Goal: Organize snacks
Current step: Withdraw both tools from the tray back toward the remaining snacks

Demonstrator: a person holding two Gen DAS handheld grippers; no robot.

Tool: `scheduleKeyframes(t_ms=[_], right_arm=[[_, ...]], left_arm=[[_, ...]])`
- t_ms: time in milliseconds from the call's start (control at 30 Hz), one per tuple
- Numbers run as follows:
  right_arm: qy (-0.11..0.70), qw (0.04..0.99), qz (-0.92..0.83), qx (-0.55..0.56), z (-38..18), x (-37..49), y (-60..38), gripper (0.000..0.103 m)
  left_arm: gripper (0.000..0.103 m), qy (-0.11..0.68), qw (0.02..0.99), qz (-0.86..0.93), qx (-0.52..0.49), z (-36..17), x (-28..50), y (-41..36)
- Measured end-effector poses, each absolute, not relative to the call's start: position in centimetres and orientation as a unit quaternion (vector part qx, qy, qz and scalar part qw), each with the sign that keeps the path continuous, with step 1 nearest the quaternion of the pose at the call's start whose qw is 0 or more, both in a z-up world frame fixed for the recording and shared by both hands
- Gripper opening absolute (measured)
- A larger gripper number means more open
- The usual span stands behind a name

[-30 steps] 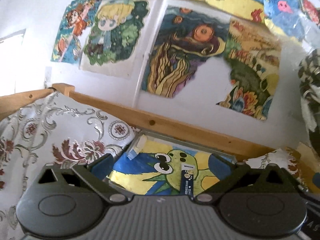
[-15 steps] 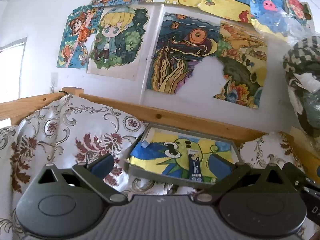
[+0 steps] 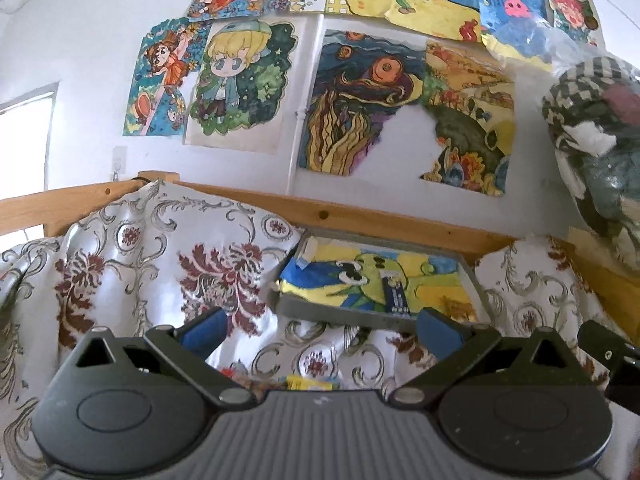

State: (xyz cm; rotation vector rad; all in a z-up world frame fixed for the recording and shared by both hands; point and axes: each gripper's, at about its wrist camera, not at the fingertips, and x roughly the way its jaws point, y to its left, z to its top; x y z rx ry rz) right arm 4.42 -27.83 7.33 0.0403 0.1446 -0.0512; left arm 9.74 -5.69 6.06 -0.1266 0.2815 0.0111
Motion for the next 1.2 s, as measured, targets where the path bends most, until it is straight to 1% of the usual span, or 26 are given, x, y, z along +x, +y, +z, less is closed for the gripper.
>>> scheduleKeyframes(t_ms=[433,833,1200], right_arm=[[0.151,0.988,-0.021,0.005,5.0,2.1,-26.3,0.102],[0.230,0.973,-0.019,0.018,2.5,2.9,-26.1,0.102],[0.278,0.960,-0.025,0.020,1.3,4.1,-26.1,0.102]], left_arm=[[0.103,0.187,0.981,0.014,-0.060,2.2,5.6,-3.9],[0.103,0.236,0.970,0.025,-0.044,0.0,5.9,-3.2],[0.103,0.265,0.963,0.030,-0.037,-1.1,6.3,-3.1]])
